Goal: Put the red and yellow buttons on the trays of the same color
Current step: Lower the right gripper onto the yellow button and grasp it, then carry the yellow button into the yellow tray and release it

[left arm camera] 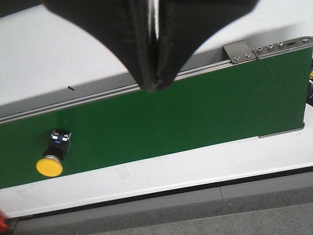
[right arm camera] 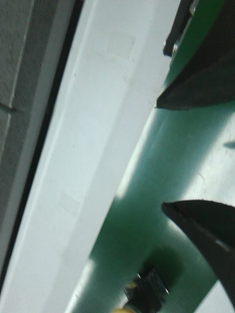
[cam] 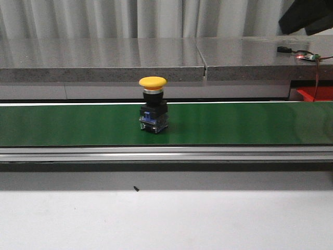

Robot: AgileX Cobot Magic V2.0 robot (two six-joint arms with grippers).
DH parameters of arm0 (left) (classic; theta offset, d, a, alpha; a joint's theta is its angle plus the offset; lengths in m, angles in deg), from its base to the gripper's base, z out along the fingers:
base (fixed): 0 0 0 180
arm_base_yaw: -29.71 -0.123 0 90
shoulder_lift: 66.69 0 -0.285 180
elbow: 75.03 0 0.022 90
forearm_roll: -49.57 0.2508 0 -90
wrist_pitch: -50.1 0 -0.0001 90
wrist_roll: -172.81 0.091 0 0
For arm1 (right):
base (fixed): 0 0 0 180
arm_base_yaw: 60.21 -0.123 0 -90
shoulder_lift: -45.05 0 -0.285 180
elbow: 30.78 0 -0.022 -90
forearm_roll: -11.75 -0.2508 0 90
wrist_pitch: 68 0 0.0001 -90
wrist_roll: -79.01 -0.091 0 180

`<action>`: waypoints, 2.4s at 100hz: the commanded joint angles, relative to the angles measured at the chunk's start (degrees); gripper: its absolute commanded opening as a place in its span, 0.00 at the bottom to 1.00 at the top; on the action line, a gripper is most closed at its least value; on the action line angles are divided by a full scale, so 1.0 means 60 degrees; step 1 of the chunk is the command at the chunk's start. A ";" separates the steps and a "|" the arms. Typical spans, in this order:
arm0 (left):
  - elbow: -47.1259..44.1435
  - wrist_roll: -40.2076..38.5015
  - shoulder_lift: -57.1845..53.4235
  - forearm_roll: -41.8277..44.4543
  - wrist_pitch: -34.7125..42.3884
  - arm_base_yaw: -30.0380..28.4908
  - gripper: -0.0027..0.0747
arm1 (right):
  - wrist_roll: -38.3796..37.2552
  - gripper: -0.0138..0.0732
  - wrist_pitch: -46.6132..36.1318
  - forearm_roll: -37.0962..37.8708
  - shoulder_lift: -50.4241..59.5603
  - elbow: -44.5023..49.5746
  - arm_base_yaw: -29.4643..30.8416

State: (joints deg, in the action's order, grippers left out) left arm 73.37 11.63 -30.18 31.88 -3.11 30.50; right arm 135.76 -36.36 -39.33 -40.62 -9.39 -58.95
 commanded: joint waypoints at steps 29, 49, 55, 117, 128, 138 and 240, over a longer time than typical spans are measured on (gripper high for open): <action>0.0240 0.0018 0.0053 -0.0241 0.0666 0.0056 0.01 | 0.1626 0.65 0.1621 -0.0228 0.0102 -0.0202 -0.0986; 0.0240 0.0018 0.0053 -0.0241 0.0666 0.0056 0.01 | 0.2222 0.65 0.1601 -0.0410 -0.0377 -0.0202 -0.1674; 0.0240 0.0018 0.0053 -0.0241 0.0666 0.0056 0.01 | 0.2513 0.65 0.1474 -0.0410 -0.0576 -0.0202 -0.1872; 0.0240 0.0018 0.0053 -0.0241 0.0666 0.0056 0.01 | 0.4410 0.65 0.0602 -0.2911 -0.2030 -0.0202 -0.2310; 0.0240 0.0018 0.0053 -0.0241 0.0666 0.0056 0.01 | 0.5195 0.65 0.0591 -0.3726 -0.2043 -0.0202 -0.2310; 0.0240 0.0018 0.0053 -0.0241 0.0666 0.0056 0.01 | 0.5737 0.65 0.0571 -0.4294 -0.2100 -0.0202 -0.2310; 0.0240 0.0018 0.0053 -0.0241 0.0666 0.0056 0.01 | 0.5039 0.30 0.1533 -0.4339 -0.0441 -0.0171 -0.0800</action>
State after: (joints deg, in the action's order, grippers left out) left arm 73.37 11.63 -30.18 31.88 -3.11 30.50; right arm 167.70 -30.03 -64.21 -47.29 -9.14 -67.73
